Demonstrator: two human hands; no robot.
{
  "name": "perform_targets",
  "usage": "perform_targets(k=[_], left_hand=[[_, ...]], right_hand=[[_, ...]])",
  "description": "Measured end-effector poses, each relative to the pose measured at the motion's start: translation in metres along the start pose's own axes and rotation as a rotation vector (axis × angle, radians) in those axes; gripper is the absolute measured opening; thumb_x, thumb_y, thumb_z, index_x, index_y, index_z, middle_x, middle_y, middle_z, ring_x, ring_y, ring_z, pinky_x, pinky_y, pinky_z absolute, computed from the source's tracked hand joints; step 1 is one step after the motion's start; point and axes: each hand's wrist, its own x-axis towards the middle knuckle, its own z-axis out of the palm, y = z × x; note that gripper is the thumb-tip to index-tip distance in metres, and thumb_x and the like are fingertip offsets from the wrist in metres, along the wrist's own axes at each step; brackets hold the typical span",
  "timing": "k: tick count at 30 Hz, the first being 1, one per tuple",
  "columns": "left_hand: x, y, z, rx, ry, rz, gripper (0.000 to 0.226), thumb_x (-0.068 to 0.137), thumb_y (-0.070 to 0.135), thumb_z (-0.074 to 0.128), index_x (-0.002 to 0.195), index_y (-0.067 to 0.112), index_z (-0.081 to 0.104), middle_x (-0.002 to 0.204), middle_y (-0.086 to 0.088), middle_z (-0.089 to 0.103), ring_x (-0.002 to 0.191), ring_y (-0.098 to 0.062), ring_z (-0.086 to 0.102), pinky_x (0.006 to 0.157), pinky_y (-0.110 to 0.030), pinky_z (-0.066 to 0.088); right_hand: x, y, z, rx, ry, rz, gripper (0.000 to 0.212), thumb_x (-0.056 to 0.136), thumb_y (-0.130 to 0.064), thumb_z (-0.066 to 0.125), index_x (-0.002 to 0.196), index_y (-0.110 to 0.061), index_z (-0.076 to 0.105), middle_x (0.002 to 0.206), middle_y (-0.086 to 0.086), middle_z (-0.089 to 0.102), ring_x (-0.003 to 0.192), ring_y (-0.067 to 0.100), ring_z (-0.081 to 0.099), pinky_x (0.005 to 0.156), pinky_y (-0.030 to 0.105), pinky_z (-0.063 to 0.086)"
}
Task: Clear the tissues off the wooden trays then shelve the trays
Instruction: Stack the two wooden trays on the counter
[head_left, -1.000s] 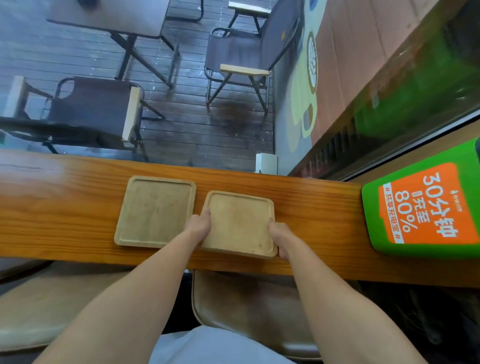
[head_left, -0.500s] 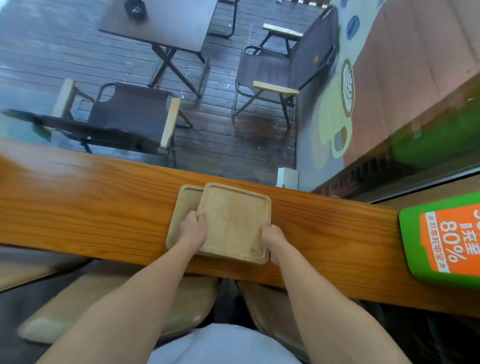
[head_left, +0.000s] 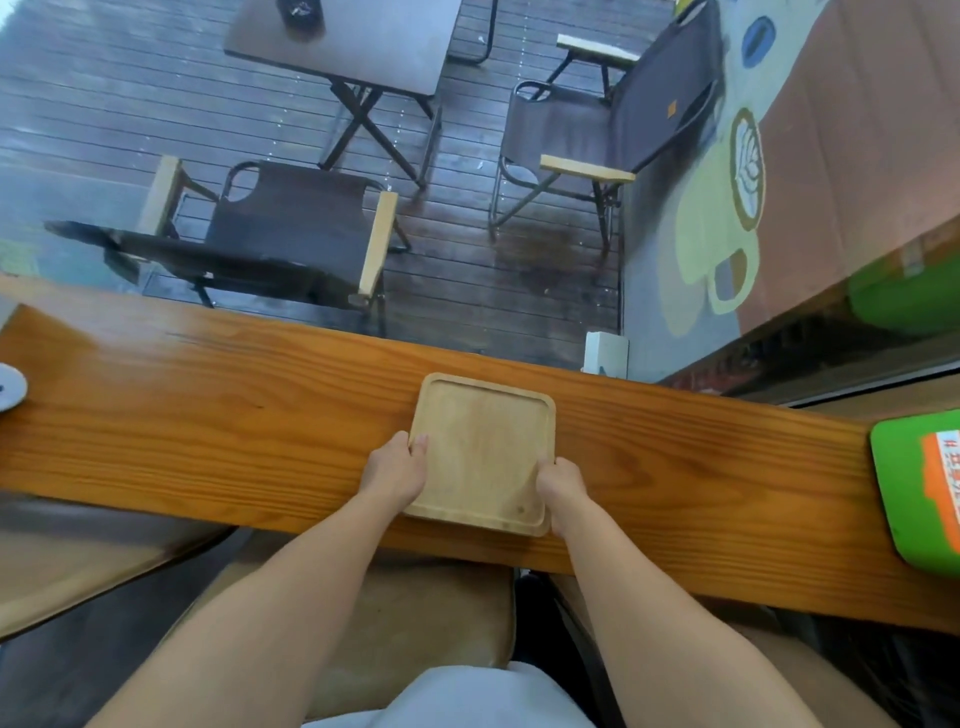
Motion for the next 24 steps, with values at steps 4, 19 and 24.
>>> perform_targets(k=[4,19,24], left_hand=[[0.005,0.002,0.002,0.086,0.012,-0.004,0.044,0.101,0.047,0.028,0.105,0.013,0.056,0.101,-0.010,0.061,0.084,-0.025,0.056,0.069,-0.037,0.046],[-0.002,0.024,0.011,0.380,0.123,-0.050,0.017,0.095,0.008,0.046,0.110,0.008,0.053,0.104,-0.014,0.062,0.081,-0.025,0.052,0.062,-0.034,0.044],[-0.003,0.023,0.008,0.381,0.125,-0.046,0.019,0.093,0.006,0.052,0.112,0.009,0.054,0.103,-0.013,0.061,0.084,-0.025,0.056,0.064,-0.034,0.047]], right_hand=[[0.003,0.001,0.003,-0.055,0.050,-0.060,0.041,0.106,-0.023,0.035,0.143,-0.009,0.046,0.139,0.012,0.055,0.121,0.030,0.054,0.100,0.042,0.048],[0.004,-0.010,0.004,-0.275,0.101,-0.056,0.045,0.101,-0.017,0.040,0.145,-0.011,0.043,0.146,0.014,0.045,0.123,0.032,0.052,0.100,0.044,0.050],[0.005,-0.005,0.004,-0.235,0.045,-0.062,0.046,0.101,-0.018,0.041,0.147,-0.013,0.043,0.143,0.012,0.050,0.122,0.031,0.053,0.095,0.038,0.051]])
